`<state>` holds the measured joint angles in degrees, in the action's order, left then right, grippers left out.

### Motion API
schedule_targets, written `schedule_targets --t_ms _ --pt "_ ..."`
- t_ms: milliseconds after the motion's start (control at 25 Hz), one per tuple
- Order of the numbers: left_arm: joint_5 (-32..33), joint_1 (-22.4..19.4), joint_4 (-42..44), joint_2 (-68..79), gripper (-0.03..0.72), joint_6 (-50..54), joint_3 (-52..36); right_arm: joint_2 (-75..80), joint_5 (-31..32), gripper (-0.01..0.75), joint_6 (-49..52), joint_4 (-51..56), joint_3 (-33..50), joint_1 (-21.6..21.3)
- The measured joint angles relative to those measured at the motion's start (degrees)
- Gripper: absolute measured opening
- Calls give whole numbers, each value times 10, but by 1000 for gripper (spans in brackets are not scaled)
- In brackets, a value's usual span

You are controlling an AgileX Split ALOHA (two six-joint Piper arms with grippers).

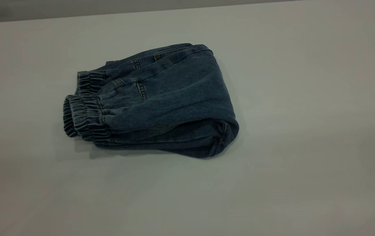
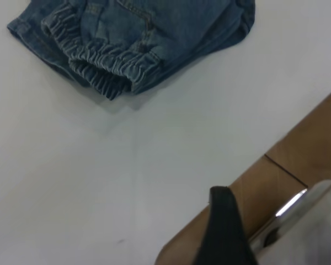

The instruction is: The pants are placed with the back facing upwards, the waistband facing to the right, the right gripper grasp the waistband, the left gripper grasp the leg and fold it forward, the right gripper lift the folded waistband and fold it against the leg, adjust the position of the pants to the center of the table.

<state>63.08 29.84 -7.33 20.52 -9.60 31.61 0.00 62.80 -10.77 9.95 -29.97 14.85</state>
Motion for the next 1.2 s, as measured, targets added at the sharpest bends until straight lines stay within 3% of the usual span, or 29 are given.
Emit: schedule_targets --t_ms 680,1200 --pt "-11 0 59 -200 468 57 -27 0 1 581 0 2 0 0" --pt "-12 0 59 -205 468 56 -27 0 2 580 1 4 0 0"
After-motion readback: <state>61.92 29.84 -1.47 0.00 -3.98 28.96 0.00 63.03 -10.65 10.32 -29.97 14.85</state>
